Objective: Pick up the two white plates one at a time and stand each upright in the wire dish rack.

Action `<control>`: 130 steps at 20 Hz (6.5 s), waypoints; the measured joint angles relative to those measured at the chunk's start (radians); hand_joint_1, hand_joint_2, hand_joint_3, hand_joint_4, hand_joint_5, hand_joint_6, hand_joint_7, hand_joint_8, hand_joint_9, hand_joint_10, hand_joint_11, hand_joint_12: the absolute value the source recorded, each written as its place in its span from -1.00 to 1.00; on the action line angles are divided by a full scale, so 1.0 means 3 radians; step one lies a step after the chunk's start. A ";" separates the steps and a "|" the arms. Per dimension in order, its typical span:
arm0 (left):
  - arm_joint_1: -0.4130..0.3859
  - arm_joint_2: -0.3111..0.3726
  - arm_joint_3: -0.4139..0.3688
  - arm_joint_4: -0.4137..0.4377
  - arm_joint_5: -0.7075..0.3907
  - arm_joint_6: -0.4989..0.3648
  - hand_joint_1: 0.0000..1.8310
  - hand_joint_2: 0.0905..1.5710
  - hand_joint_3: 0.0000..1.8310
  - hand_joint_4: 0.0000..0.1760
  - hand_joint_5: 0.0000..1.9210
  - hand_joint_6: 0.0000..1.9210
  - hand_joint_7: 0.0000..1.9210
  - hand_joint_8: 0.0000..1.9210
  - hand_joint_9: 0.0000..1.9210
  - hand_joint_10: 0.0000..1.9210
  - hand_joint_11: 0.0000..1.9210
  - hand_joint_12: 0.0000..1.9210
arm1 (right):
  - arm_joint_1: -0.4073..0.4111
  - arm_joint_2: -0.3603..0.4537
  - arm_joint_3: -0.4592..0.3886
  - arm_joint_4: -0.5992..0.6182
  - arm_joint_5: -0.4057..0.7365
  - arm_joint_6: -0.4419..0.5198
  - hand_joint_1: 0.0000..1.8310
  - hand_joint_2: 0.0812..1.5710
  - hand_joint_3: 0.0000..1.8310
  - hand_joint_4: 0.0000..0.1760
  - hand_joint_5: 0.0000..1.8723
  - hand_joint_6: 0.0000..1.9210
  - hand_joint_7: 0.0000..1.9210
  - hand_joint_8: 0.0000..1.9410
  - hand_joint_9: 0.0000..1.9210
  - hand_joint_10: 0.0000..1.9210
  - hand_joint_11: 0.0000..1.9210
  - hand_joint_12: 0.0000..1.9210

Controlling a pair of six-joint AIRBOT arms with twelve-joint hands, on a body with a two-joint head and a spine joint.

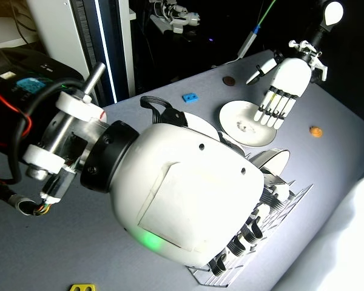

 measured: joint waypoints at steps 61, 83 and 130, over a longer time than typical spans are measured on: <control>-0.0075 -0.0020 0.0010 0.0010 -0.0011 0.0083 -1.00 0.43 -1.00 -1.00 -1.00 -1.00 -0.98 -1.00 -0.99 -1.00 -1.00 -1.00 | -0.0584 -0.0544 0.0558 -0.0050 0.0348 0.0525 0.32 0.41 -1.00 -0.72 0.00 0.15 0.04 -0.01 0.13 -0.53 -0.27 0.33; -0.0079 -0.0024 0.0010 0.0033 -0.0006 0.0084 -1.00 0.43 -1.00 -1.00 -0.98 -1.00 -0.96 -0.99 -0.98 -0.99 -1.00 -1.00 | -0.0791 -0.0647 0.0664 -0.0043 0.0496 0.0565 0.25 0.47 -1.00 -1.00 -0.11 0.24 -0.09 -0.30 -0.12 -0.40 -0.47 0.41; 0.0047 -0.0061 0.0043 0.0034 0.0064 0.0062 -1.00 0.42 -1.00 -1.00 -0.98 -0.99 -0.97 -0.99 -0.99 -1.00 -1.00 -1.00 | 0.0197 -0.0549 0.0249 -0.1127 0.0613 0.0053 0.12 0.37 -0.99 -1.00 -0.44 -0.97 -0.37 -1.00 -0.57 -0.61 -1.00 0.46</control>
